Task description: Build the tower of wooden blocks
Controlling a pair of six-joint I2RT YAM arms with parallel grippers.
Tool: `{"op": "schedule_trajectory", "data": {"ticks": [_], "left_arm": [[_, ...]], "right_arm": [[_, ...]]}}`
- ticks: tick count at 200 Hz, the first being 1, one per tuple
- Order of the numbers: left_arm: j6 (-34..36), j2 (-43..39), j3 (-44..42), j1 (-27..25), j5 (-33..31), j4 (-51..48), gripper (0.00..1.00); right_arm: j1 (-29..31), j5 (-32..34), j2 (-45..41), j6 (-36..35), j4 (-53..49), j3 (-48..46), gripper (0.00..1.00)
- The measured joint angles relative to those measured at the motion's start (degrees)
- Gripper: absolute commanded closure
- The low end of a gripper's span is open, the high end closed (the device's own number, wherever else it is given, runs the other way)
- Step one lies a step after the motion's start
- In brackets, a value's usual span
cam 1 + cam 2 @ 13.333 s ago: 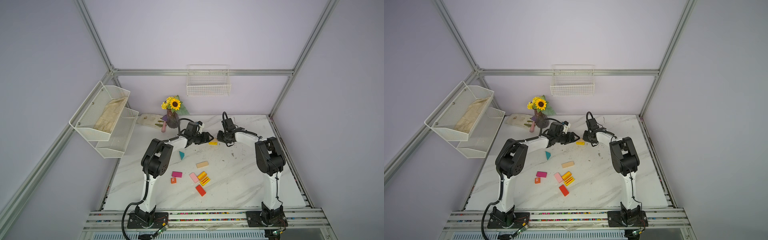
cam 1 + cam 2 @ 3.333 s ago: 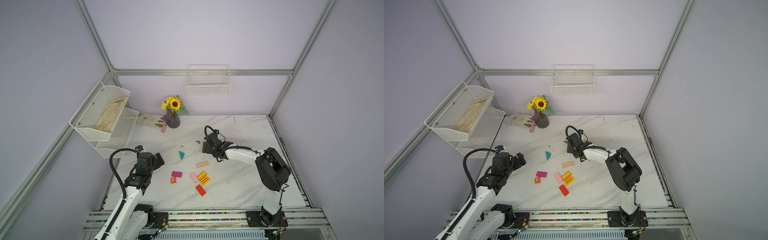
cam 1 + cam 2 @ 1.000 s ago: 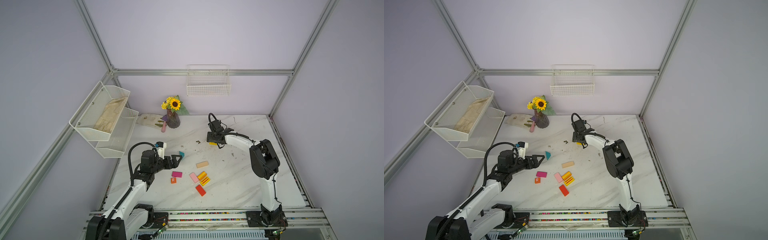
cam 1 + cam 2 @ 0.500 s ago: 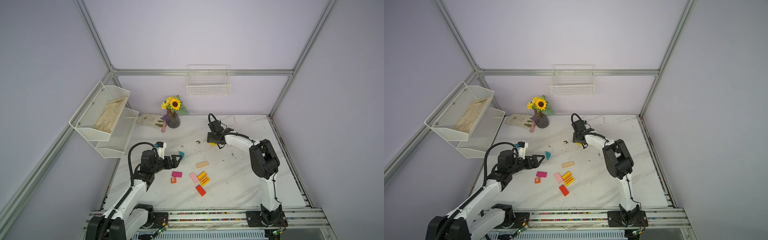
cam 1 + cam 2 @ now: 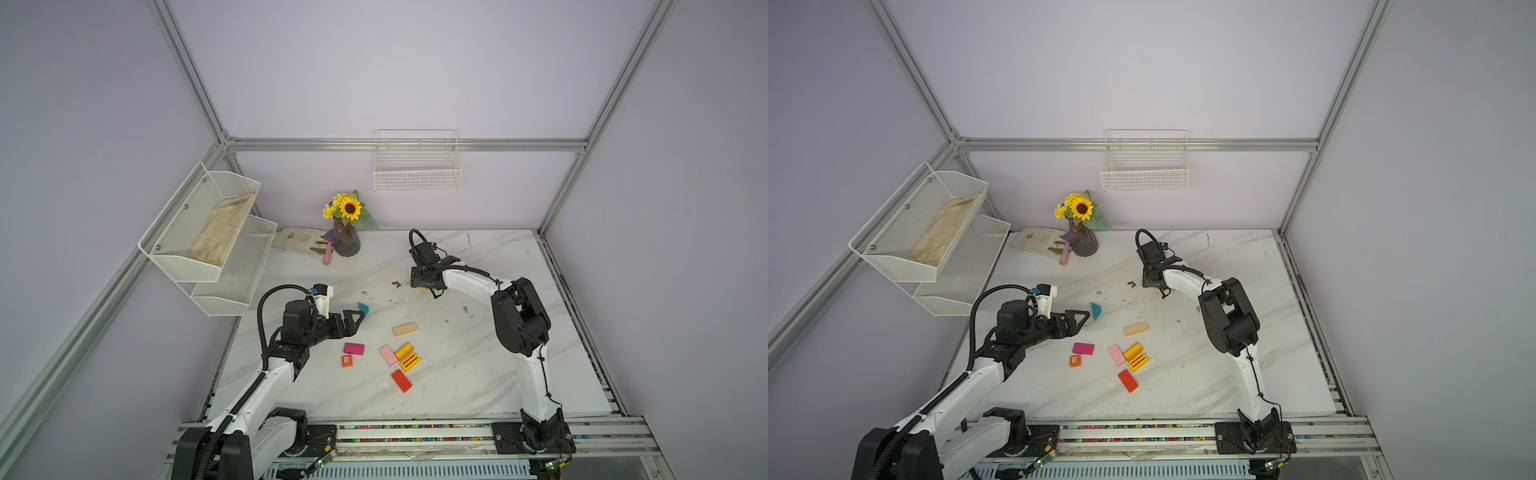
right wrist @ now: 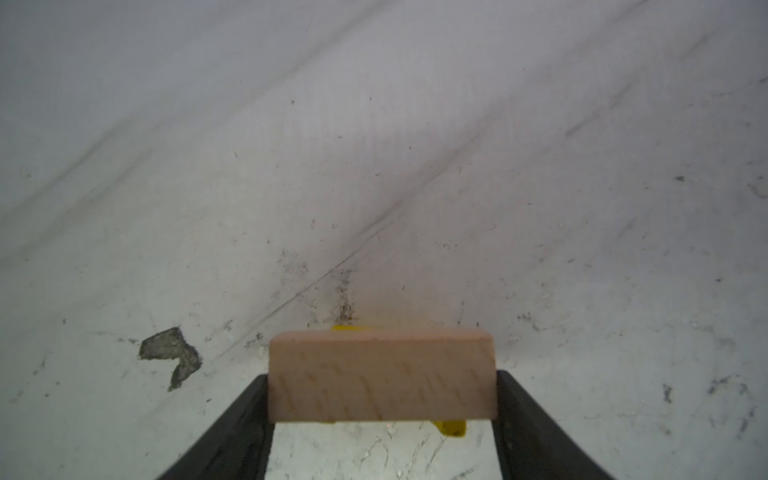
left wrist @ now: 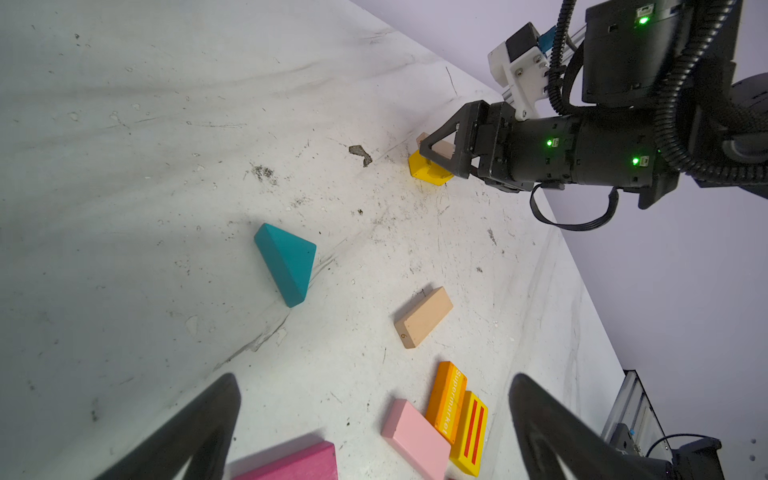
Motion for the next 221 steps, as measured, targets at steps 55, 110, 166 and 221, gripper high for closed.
{"op": "schedule_trajectory", "data": {"ticks": [55,110,166,221], "left_arm": [[0.0,0.0,0.0,0.0,0.0,0.0,0.0],[0.0,0.2,0.0,0.0,0.0,0.0,0.0],[0.0,0.2,0.0,0.0,0.0,0.0,0.0],[0.0,0.2,0.0,0.0,0.0,-0.1,0.0]], "right_arm": [[0.4,1.1,0.4,0.6,-1.3,0.8,0.27],[0.7,1.9,0.4,1.1,-1.5,0.8,0.26],[0.9,2.6,0.4,1.9,-1.7,0.8,0.26],[0.9,2.6,0.4,2.2,-1.7,0.7,0.25]]}}
